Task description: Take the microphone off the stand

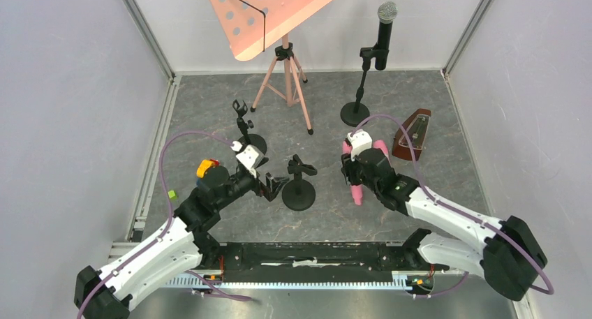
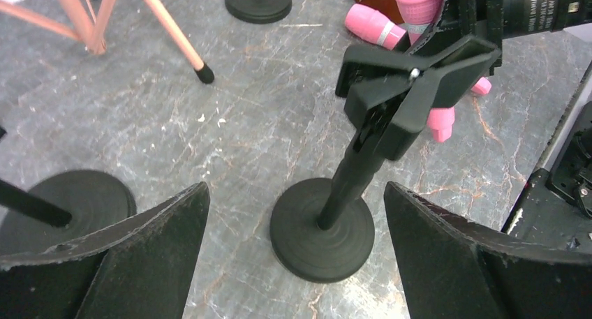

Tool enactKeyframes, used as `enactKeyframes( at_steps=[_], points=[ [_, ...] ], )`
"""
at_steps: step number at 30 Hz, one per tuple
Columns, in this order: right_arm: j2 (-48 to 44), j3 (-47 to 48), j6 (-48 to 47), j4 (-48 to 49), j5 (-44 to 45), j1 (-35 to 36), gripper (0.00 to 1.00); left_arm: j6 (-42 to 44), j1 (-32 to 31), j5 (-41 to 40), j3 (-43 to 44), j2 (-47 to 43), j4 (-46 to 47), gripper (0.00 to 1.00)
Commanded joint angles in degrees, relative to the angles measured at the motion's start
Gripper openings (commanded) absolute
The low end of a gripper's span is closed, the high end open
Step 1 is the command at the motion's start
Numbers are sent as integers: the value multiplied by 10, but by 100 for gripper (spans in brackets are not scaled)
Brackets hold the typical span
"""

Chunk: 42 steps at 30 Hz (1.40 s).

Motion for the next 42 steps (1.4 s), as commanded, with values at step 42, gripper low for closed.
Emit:
enactKeyframes(
  at_steps=[42],
  points=[
    [240, 1, -20, 26, 60, -100, 51, -104, 2, 63, -70, 64, 189, 100]
  ],
)
